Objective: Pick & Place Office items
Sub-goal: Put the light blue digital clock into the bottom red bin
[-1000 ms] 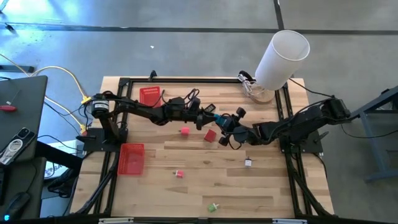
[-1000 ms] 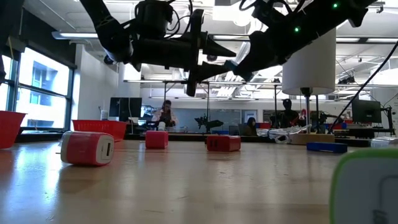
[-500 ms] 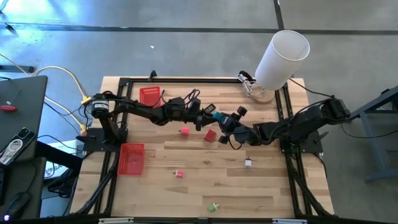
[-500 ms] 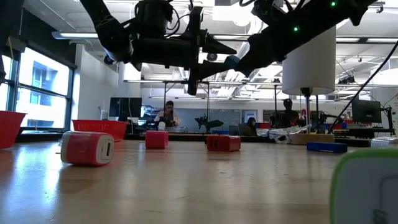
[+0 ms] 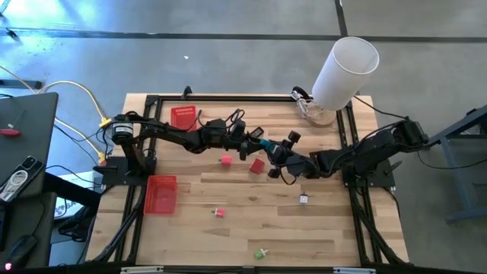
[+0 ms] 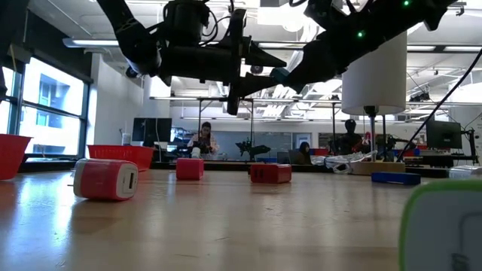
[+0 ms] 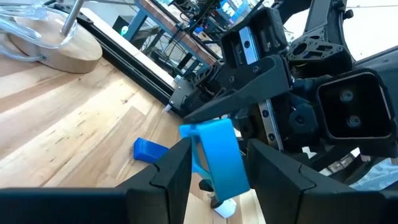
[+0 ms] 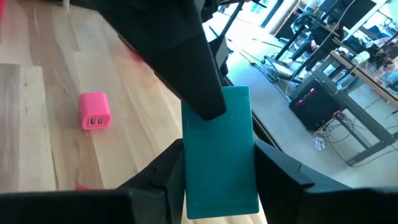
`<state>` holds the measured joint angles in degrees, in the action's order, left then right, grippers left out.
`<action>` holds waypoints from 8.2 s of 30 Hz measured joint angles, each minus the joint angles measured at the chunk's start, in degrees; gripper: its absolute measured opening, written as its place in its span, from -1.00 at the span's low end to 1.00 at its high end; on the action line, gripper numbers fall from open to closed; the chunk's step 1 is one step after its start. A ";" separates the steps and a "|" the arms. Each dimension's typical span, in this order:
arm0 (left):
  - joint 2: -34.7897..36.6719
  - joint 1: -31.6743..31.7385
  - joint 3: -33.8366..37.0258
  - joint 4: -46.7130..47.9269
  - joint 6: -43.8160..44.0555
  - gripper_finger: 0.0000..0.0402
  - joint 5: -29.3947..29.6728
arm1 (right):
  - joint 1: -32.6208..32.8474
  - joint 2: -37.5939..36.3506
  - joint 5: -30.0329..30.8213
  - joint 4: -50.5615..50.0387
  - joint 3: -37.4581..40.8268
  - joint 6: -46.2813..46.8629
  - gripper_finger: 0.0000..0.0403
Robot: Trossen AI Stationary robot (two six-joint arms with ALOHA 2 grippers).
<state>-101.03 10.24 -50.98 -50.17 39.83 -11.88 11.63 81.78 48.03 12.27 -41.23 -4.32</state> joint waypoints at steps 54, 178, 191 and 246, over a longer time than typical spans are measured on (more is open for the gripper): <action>0.04 2.03 0.09 0.10 0.01 -0.74 -7.54 | 7.96 0.00 2.90 3.24 0.04 1.48 0.28; 35.88 -20.40 -16.13 117.06 10.10 -0.69 13.28 | 6.69 -0.55 -0.64 -8.99 0.00 10.63 0.07; 40.85 -28.92 -14.89 121.00 15.28 -0.69 20.53 | 6.27 -0.55 -0.57 -8.50 0.00 10.75 0.07; 49.70 -58.27 5.75 123.13 70.00 -0.69 30.60 | -0.51 -0.57 -11.37 0.98 0.00 6.37 0.07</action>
<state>-51.33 -48.03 -45.23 72.95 109.83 18.72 11.12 81.21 36.66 13.26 -41.23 2.06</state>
